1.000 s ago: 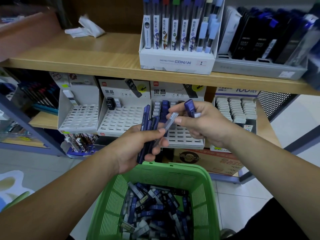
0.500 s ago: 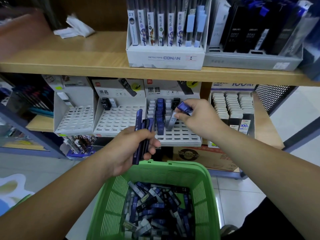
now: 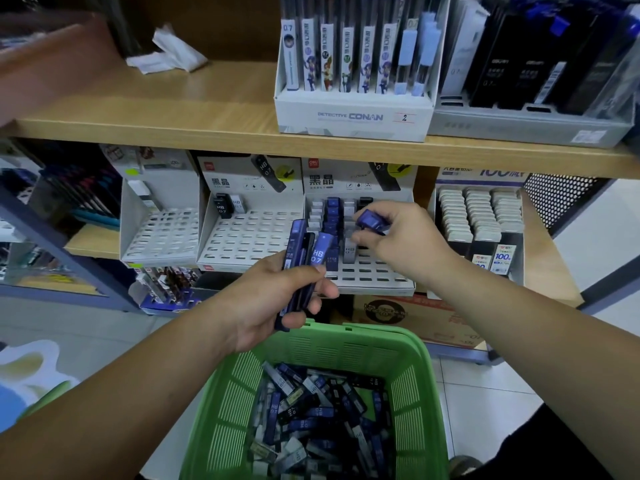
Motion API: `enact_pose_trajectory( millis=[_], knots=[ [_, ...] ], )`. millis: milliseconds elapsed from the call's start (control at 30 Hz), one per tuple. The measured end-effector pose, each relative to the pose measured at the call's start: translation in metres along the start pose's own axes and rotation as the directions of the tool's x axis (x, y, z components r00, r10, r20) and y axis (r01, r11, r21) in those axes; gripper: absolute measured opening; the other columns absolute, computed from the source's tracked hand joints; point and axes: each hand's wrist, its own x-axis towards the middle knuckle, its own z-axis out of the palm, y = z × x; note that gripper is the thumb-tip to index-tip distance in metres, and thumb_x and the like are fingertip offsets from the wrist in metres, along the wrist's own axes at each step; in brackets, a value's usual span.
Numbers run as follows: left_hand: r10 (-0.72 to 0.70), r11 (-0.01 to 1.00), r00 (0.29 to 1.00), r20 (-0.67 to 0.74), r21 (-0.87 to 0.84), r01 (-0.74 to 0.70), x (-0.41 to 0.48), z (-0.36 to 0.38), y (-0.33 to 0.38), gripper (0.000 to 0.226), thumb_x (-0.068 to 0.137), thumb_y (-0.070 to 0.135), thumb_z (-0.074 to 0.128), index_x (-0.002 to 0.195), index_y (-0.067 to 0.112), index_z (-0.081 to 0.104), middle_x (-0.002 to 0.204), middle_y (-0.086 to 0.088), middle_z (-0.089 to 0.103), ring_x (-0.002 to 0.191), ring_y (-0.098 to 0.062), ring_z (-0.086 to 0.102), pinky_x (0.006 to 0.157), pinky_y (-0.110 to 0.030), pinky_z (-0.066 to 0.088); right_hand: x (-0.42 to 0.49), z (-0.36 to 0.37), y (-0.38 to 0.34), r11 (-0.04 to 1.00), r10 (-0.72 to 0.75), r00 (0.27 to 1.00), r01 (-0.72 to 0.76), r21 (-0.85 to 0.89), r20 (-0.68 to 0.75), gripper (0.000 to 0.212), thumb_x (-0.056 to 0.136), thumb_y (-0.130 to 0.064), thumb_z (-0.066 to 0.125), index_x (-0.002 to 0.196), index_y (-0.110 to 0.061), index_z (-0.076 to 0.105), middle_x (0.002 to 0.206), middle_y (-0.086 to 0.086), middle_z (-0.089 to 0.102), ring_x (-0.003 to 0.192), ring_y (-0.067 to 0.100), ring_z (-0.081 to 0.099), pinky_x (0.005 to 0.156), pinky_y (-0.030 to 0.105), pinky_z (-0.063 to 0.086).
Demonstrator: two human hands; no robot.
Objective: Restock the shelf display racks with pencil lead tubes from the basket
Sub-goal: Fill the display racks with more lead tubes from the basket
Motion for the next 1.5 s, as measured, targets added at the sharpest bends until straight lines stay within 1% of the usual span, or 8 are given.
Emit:
enact_pose_trajectory(
  millis=[167, 267, 367, 600, 767, 933, 1267, 1500],
  knots=[
    [0.029, 0.999, 1.000, -0.011, -0.019, -0.029, 0.000, 0.005, 0.001, 0.027, 0.099, 0.011, 0.067, 0.124, 0.008, 0.059, 0.105, -0.019, 0.077, 0.072, -0.017, 0.063, 0.050, -0.024, 0.039, -0.013, -0.013, -0.017, 0.891, 0.127, 0.973, -0.198, 0.409, 0.194, 0.012, 0.094, -0.023, 0.075, 0.101, -0.013, 0.077, 0.077, 0.008, 0.075, 0.041, 0.012, 0.039, 0.041, 0.023, 0.032],
    [0.075, 0.997, 0.997, -0.031, -0.024, -0.076, 0.003, 0.010, 0.003, 0.024, 0.097, 0.013, 0.069, 0.120, 0.010, 0.063, 0.104, -0.018, 0.077, 0.082, -0.021, 0.068, 0.055, -0.027, 0.039, -0.020, -0.018, -0.022, 0.849, 0.127, 0.949, -0.255, 0.463, 0.289, 0.017, 0.091, -0.019, 0.077, 0.104, -0.008, 0.075, 0.063, 0.002, 0.070, 0.044, 0.015, 0.027, 0.046, 0.023, 0.021],
    [0.076, 0.996, 0.996, -0.051, -0.047, -0.079, 0.006, 0.015, 0.005, 0.021, 0.100, 0.020, 0.066, 0.119, 0.013, 0.063, 0.104, -0.017, 0.078, 0.094, -0.026, 0.075, 0.054, -0.026, 0.038, -0.022, -0.020, -0.022, 0.841, 0.176, 0.966, -0.247, 0.482, 0.189, 0.012, 0.091, -0.009, 0.077, 0.102, -0.005, 0.074, 0.051, -0.008, 0.060, 0.037, 0.007, 0.036, 0.040, 0.021, 0.028],
    [0.066, 0.980, 0.978, -0.199, 0.199, -0.026, 0.010, 0.004, -0.009, 0.020, 0.103, 0.034, 0.063, 0.106, 0.015, 0.059, 0.074, -0.008, 0.065, 0.053, -0.016, 0.053, 0.044, -0.027, 0.036, -0.021, -0.021, -0.014, 0.967, 0.046, 0.999, -0.038, 0.251, -0.025, 0.018, 0.084, -0.012, 0.084, 0.095, -0.018, 0.071, 0.086, -0.007, 0.070, 0.082, 0.007, 0.065, 0.084, 0.024, 0.054],
    [0.048, 0.986, 0.986, -0.159, 0.167, -0.021, -0.001, -0.001, -0.011, 0.020, 0.102, 0.030, 0.064, 0.099, 0.012, 0.056, 0.069, -0.006, 0.058, 0.048, -0.014, 0.045, 0.041, -0.024, 0.028, -0.021, 0.005, -0.016, 0.994, -0.085, 0.996, 0.086, 0.062, -0.027, 0.030, 0.087, -0.018, 0.082, 0.077, -0.028, 0.056, 0.075, -0.011, 0.063, 0.069, 0.006, 0.057, 0.069, 0.027, 0.046],
    [0.031, 0.993, 0.990, -0.138, 0.116, -0.015, -0.008, -0.007, -0.013, 0.022, 0.098, 0.029, 0.070, 0.105, 0.011, 0.058, 0.079, -0.010, 0.063, 0.058, -0.017, 0.053, 0.045, -0.027, 0.032, -0.020, 0.018, -0.012, 0.975, -0.183, 0.983, 0.185, -0.121, 0.027, 0.029, 0.088, -0.021, 0.079, 0.080, -0.021, 0.052, 0.075, -0.001, 0.061, 0.075, 0.025, 0.058, 0.074, 0.045, 0.054],
    [0.016, 0.998, 0.997, -0.079, 0.067, -0.011, -0.009, -0.019, -0.013, 0.032, 0.100, 0.027, 0.068, 0.122, 0.005, 0.061, 0.077, -0.008, 0.063, 0.060, -0.016, 0.056, 0.045, -0.025, 0.035, -0.017, 0.020, -0.008, 0.971, -0.154, 0.987, 0.161, -0.174, 0.054, 0.037, 0.088, -0.023, 0.079, 0.069, -0.031, 0.048, 0.071, -0.005, 0.060, 0.076, 0.027, 0.059, 0.076, 0.049, 0.055],
    [0.036, 0.999, 0.999, -0.016, 0.006, -0.036, -0.009, -0.015, -0.009, 0.024, 0.102, 0.014, 0.063, 0.125, 0.010, 0.063, 0.088, -0.013, 0.071, 0.065, -0.016, 0.060, 0.047, -0.024, 0.037, -0.015, 0.020, -0.009, 0.975, -0.098, 0.980, 0.129, -0.181, 0.173, 0.010, 0.089, -0.027, 0.078, 0.082, -0.023, 0.072, 0.081, -0.006, 0.070, 0.083, 0.020, 0.065, 0.082, 0.044, 0.056]
  ],
)
